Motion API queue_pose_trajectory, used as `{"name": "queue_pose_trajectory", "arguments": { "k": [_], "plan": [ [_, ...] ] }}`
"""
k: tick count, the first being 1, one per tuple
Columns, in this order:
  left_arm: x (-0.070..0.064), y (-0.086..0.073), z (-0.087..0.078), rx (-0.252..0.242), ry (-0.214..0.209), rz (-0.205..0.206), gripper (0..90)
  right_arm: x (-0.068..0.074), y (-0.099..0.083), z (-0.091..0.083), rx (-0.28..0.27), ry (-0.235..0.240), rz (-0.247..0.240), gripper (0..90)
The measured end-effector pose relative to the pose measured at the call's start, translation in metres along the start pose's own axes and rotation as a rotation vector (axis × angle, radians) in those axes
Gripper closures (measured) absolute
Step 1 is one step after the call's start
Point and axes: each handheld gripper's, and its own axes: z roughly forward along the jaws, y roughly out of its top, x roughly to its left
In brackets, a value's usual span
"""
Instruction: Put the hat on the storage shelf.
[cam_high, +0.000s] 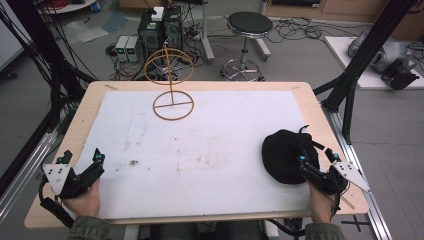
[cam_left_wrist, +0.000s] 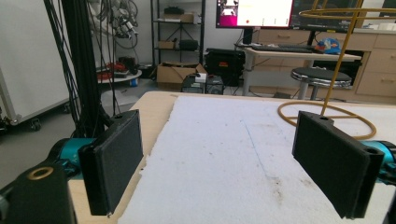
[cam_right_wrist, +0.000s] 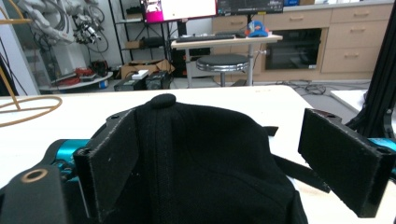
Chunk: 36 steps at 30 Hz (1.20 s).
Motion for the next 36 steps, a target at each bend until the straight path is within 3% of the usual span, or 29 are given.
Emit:
{"name": "queue_pose_trajectory", "arguments": {
  "k": [20,36],
  "plan": [
    [-0.0015,-0.0002,0.0017,0.004,-0.003,0.002,16.4,-0.0014,0.0007,-0.0044,-0.016,-0.009,0.007,12.2],
    [-0.0010,-0.0003,0.0018,0.004,0.003,0.005,16.4,0.0014,0.0007,-0.0032,-0.010,0.014,-0.005,12.2]
  ]
}}
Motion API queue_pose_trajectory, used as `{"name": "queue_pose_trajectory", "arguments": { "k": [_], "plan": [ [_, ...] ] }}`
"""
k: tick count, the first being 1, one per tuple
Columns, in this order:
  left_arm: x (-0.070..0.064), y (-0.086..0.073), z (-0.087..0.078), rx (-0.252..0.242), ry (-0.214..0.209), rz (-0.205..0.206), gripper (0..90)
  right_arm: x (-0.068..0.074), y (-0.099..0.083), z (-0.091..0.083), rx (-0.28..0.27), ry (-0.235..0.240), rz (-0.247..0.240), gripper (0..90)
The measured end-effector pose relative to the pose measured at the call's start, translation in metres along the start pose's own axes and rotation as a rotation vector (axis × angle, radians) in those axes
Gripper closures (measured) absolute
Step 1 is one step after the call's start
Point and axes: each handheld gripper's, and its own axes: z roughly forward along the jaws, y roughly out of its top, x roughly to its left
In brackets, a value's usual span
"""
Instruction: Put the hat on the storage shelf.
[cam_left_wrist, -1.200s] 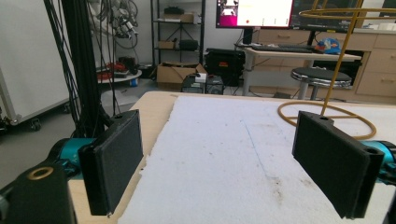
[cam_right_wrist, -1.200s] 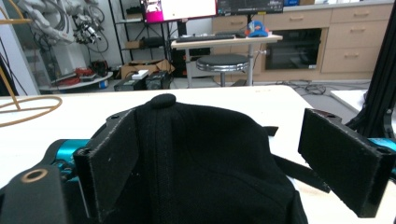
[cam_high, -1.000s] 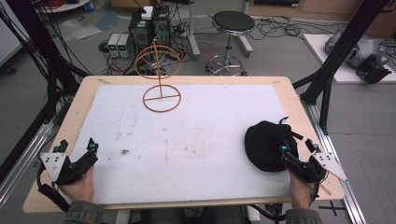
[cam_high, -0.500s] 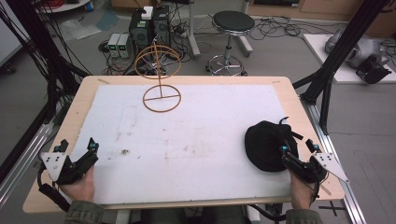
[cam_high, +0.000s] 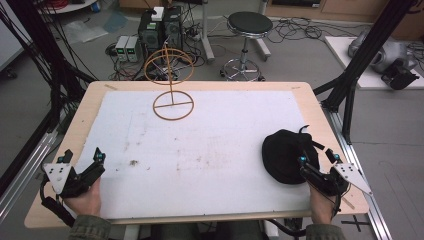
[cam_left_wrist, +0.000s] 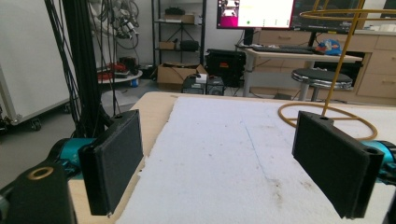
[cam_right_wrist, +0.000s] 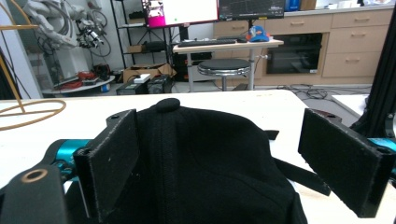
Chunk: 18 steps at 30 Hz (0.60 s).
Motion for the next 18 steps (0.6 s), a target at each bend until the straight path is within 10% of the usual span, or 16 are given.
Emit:
{"name": "queue_pose_trajectory", "arguments": {
  "k": [18],
  "plan": [
    [0.000,-0.001,0.001,0.002,-0.005,0.001,16.9,0.013,0.002,0.003,0.011,0.061,-0.104,12.2]
  ]
}}
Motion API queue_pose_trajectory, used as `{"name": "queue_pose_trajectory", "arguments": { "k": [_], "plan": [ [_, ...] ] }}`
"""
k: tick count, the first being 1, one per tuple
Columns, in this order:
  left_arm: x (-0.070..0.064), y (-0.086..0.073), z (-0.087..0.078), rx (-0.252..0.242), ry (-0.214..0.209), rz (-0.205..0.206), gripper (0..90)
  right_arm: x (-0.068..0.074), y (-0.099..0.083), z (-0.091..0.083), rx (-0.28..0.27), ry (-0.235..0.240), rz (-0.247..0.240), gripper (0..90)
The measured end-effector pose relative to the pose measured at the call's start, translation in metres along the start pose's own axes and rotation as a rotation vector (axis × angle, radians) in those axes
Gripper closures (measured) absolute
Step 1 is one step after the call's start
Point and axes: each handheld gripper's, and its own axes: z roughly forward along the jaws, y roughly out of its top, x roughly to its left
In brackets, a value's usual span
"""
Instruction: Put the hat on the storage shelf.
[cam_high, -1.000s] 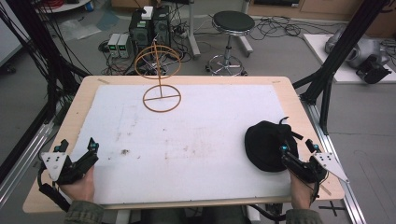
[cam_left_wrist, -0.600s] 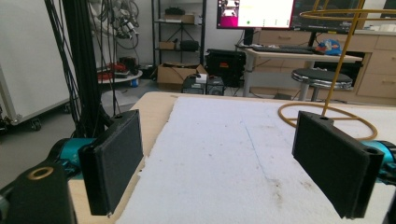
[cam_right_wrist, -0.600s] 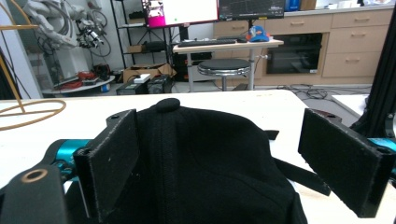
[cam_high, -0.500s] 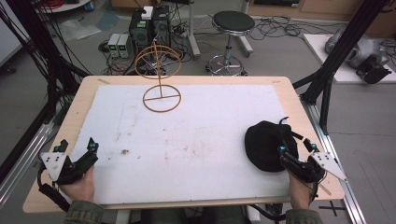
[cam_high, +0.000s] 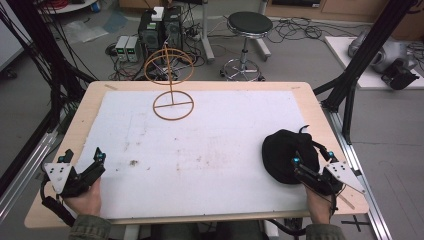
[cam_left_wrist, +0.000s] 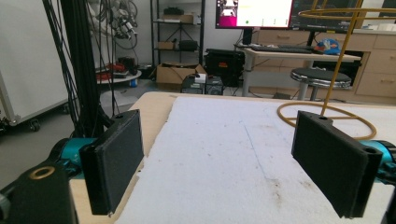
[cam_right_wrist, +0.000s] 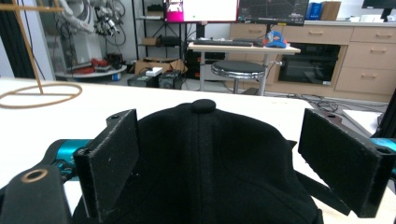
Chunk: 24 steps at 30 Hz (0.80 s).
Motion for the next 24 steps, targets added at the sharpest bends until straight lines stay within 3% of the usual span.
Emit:
{"name": "queue_pose_trajectory", "arguments": {
  "k": [13,21,24],
  "plan": [
    [0.000,0.000,0.000,0.004,-0.006,0.001,17.1,0.003,-0.003,0.008,0.075,0.023,-0.009,12.2],
    [0.000,-0.001,0.001,0.008,-0.009,0.000,17.2,0.002,-0.008,0.019,0.225,0.025,-0.001,12.3],
    [0.000,-0.001,0.001,0.009,-0.008,0.001,17.2,0.001,-0.009,0.021,0.246,0.018,0.011,12.5]
  ]
}}
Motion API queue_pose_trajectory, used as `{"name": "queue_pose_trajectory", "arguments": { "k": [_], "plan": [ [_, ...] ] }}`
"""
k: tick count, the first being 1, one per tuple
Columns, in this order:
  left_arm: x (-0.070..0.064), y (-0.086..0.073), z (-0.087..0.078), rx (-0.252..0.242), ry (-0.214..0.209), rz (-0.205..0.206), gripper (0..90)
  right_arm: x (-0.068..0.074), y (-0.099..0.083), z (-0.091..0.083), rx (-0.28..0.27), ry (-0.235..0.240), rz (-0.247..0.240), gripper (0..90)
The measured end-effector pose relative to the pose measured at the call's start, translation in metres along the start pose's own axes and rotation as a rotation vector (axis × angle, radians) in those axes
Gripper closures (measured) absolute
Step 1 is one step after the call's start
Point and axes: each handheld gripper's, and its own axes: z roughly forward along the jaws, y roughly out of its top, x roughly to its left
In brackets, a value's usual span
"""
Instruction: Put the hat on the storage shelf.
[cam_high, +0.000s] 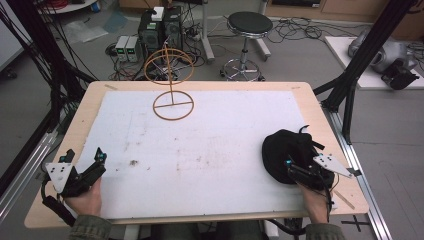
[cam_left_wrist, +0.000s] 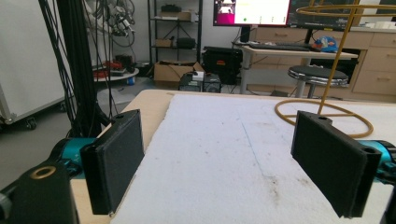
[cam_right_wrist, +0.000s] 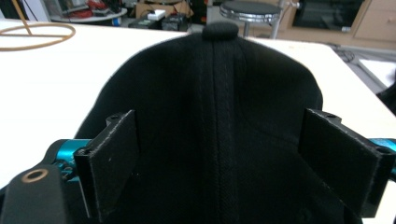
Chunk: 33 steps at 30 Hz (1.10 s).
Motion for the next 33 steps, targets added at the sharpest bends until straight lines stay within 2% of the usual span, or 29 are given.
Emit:
{"name": "queue_pose_trajectory", "arguments": {
  "k": [3,12,15,18,21,28,30,33],
  "plan": [
    [-0.0001,-0.0003,0.0003,0.000,-0.001,-0.002,17.2,0.0006,0.0003,0.0000,-0.005,-0.004,0.017,13.7],
    [-0.0009,-0.0003,0.0005,-0.001,-0.004,-0.004,17.2,0.0025,0.0019,-0.0019,-0.032,-0.013,0.013,16.6],
    [0.0001,0.0000,0.0002,-0.005,0.000,-0.009,17.2,0.0038,0.0030,-0.0034,-0.041,0.002,-0.001,24.9],
    [0.0011,-0.0001,0.0000,-0.004,0.004,-0.009,17.2,0.0053,0.0034,-0.0033,-0.037,0.012,-0.016,28.8],
    [0.0011,-0.0002,0.0002,-0.004,0.003,-0.009,17.2,0.0060,0.0035,-0.0025,-0.028,0.027,-0.002,29.1],
    [0.0015,-0.0002,0.0002,-0.001,0.006,-0.006,17.2,0.0055,0.0032,-0.0024,-0.027,0.024,-0.015,34.4],
    [0.0011,-0.0003,0.0006,-0.001,0.005,-0.008,17.2,0.0053,0.0029,-0.0011,-0.008,0.035,-0.017,41.3],
    [0.0004,-0.0002,0.0007,0.001,-0.002,-0.006,17.8,0.0025,0.0034,-0.0028,0.002,0.045,0.013,65.4]
  ]
}}
